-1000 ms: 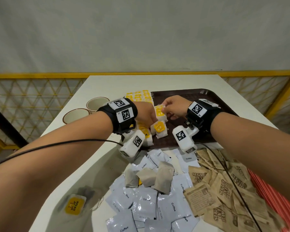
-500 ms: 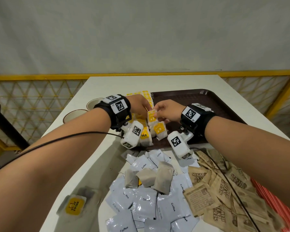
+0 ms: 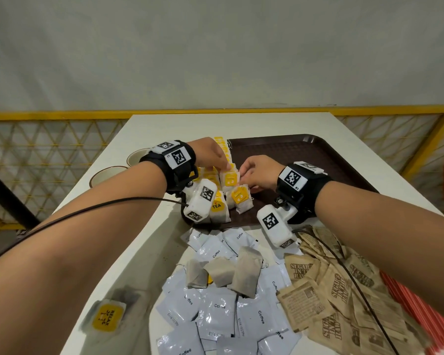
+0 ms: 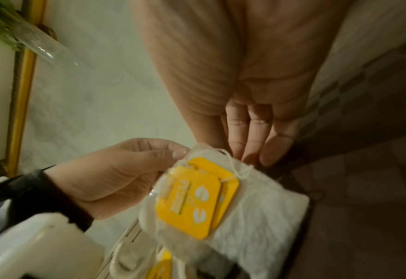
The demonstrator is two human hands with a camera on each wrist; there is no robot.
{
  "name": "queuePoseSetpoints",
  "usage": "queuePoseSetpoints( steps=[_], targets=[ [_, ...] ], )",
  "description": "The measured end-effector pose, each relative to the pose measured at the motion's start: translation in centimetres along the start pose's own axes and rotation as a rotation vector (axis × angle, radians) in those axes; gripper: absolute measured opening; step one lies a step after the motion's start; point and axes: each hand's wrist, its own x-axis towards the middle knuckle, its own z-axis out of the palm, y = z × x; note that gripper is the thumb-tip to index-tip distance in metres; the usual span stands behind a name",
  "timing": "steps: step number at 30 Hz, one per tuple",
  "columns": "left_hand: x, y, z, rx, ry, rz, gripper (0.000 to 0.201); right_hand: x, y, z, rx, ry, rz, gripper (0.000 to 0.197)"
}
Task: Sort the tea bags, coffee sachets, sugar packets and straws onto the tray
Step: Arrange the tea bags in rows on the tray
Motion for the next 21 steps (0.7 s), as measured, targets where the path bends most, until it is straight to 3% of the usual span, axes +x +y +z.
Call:
queuePoseSetpoints(
  steps=[3,7,13,16,21],
  targets=[
    [0.3,-0.1,0.2,0.065,-0.011,0.025,0.012,0.0,0.0,0.0,-0.051,-0.012,-0.014,0.023],
    [1.1,-0.1,0.9,0.13,0.029,0.036,0.014,0.0,-0.1,-0.1,-0.139,-0.038,-0.023,0.023],
    [1.8,-0.2,0.5,0.196,0.199,-0.034,0.011,0.3,-0.4,-0.8,-0.013,0.018,0.02,0.023],
    [1.8,-0.2,-0.1,0.199,0.182,-0.069,0.021,0.2,-0.6,-1.0,-0.016,0.016,-0.033,0.022],
    [2.7,-0.3,0.4,0.243,0.113,-0.108,0.029,0.4,-0.8,0.1,-0.197,-0.112,-0.095,0.021]
  ],
)
